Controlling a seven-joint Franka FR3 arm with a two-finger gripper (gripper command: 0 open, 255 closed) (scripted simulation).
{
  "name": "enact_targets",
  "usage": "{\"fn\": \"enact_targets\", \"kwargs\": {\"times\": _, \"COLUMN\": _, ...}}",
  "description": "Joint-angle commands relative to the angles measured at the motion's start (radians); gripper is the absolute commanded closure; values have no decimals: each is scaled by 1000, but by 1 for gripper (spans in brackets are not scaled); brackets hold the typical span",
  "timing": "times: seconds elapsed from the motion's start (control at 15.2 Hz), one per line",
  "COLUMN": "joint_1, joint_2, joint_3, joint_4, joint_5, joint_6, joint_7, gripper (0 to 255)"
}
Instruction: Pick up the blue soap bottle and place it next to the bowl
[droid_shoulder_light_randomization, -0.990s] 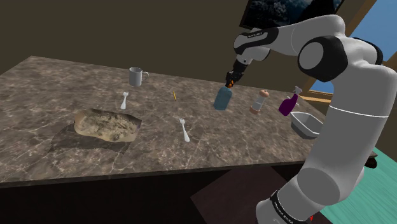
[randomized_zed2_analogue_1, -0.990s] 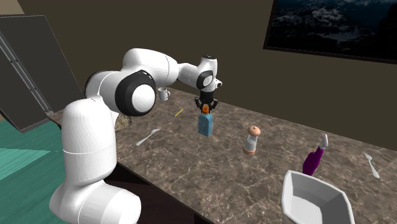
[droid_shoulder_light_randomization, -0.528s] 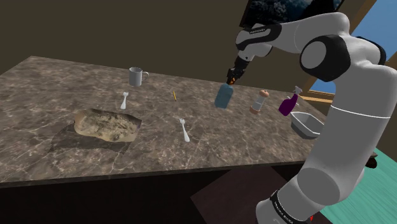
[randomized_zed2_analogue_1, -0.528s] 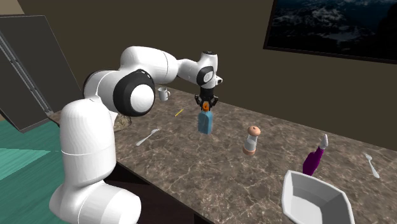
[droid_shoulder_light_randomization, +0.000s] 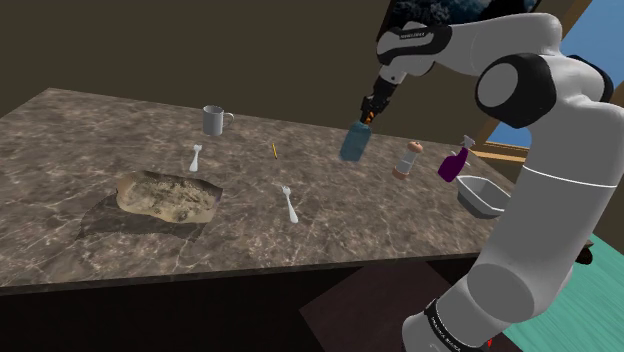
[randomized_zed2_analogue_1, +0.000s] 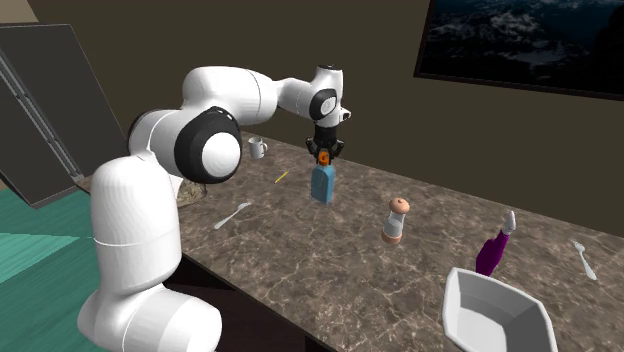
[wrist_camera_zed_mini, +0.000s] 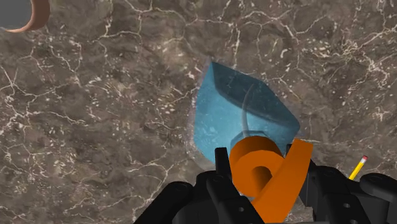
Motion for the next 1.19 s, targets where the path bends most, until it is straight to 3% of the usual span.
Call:
{"fn": "enact_targets", "kwargs": {"times": 0.0, "joint_1": -1, "joint_2": -2, "joint_3": -1, "joint_4": 22, "joint_5": -2, "joint_6": -23, "joint_7": 3, "gripper": 255}}
{"fn": "enact_targets", "kwargs": {"times": 1.12, "joint_1": -23, "joint_2": 17, "joint_3": -6, "joint_4": 279, "joint_5": -2, "joint_6": -261, "joint_7": 24, "gripper": 255}}
